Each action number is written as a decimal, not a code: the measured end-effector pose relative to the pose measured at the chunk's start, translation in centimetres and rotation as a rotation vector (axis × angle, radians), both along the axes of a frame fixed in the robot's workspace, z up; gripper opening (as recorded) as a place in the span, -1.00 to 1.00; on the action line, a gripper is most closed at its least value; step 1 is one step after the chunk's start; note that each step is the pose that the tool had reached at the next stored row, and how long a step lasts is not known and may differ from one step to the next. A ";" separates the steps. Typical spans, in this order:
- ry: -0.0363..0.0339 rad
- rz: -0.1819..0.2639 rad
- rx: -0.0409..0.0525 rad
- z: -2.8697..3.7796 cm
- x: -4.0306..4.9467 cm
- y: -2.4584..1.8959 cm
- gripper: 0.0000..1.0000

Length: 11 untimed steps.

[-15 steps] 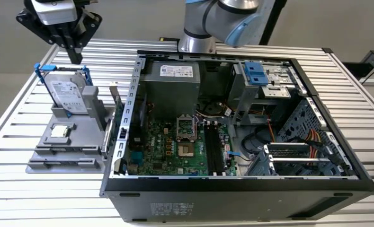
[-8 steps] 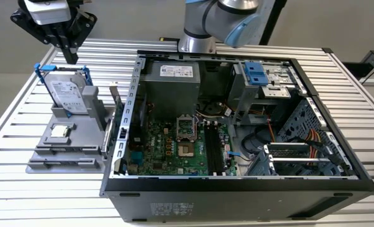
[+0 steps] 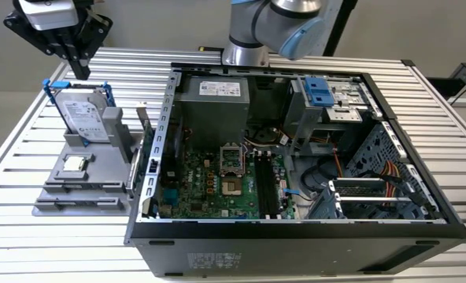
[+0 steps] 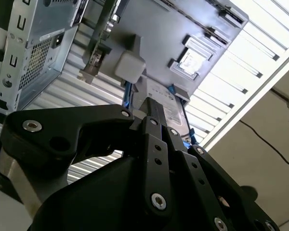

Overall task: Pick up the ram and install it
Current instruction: 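Reach for the ram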

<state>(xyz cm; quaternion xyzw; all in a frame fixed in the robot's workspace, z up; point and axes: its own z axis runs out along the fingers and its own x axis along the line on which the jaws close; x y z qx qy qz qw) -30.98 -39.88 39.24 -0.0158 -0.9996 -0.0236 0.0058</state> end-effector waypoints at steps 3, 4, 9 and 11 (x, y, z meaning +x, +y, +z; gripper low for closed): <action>0.0000 0.007 0.0000 0.00 -0.41 0.00 -1.00; 0.0000 0.009 0.0000 0.00 -0.54 0.00 -1.00; 0.0002 0.013 0.0000 0.00 -1.11 0.00 -1.00; 0.0005 0.015 0.0000 0.00 -1.31 0.00 -1.00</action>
